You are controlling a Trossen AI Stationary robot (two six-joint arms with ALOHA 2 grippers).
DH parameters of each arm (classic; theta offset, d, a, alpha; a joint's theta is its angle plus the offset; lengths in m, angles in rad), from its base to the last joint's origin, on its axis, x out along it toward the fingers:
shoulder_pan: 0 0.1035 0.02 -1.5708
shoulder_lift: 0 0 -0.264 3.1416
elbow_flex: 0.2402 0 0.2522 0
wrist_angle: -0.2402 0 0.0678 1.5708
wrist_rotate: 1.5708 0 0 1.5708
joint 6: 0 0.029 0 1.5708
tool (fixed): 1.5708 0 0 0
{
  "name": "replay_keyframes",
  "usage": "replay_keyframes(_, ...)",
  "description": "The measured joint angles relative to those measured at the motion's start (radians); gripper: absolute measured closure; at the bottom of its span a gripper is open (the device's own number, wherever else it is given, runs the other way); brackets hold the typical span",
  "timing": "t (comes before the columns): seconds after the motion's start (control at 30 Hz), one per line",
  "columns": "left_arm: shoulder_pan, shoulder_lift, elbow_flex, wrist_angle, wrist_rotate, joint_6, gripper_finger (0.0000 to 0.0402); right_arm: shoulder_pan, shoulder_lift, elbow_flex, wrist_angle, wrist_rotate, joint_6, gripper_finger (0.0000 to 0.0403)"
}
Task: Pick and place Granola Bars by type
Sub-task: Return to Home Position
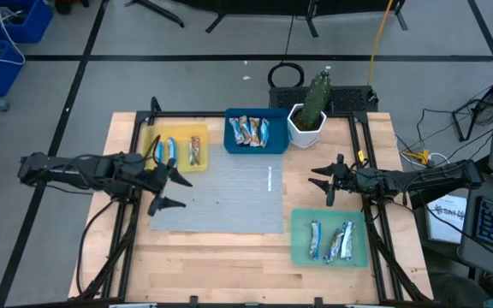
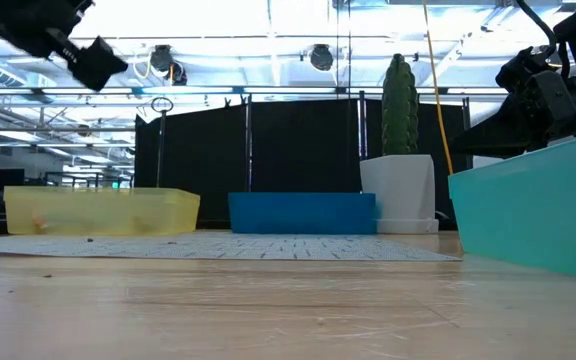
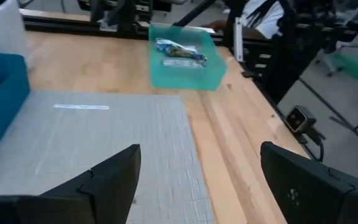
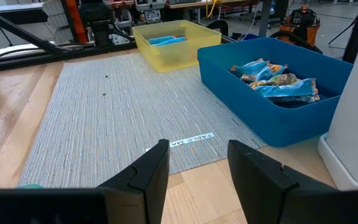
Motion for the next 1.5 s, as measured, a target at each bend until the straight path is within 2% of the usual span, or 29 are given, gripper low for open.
replay_keyframes(0.2, -0.013, -0.105, -0.144, 0.094, 0.014, -0.034, 0.0074, 0.0, 0.0, 0.0, 0.0, 0.0, 0.0, 0.0245)
replay_keyframes(0.57, -0.088, -0.349, -0.317, 0.104, 0.016, -0.031, 0.0081, 0.0, 0.0, 0.0, 0.0, 0.0, 0.0, 0.0245)
replay_keyframes(0.83, -0.098, -0.489, -0.371, 0.092, 0.003, -0.057, 0.0072, 0.0, 0.0, 0.0, 0.0, 0.0, 0.0, 0.0245)
replay_keyframes(0.93, -0.111, -0.508, -0.371, 0.094, -0.051, -0.055, 0.0076, 0.0, 0.0, 0.0, 0.0, 0.0, 0.0, 0.0245)
replay_keyframes(1.17, -0.158, -0.508, -0.371, 0.086, -0.292, -0.136, 0.0087, 0.0, 0.0, 0.0, 0.0, 0.0, 0.0, 0.0245)
replay_keyframes(1.4, -0.161, -0.508, -0.37, 0.088, -0.342, -0.083, 0.0079, 0.0, 0.0, 0.0, 0.0, 0.0, 0.0, 0.0245)
replay_keyframes(1.5, -0.161, -0.508, -0.37, 0.088, -0.338, -0.008, 0.0076, 0.0, 0.0, 0.0, 0.0, 0.0, 0.0, 0.0245)
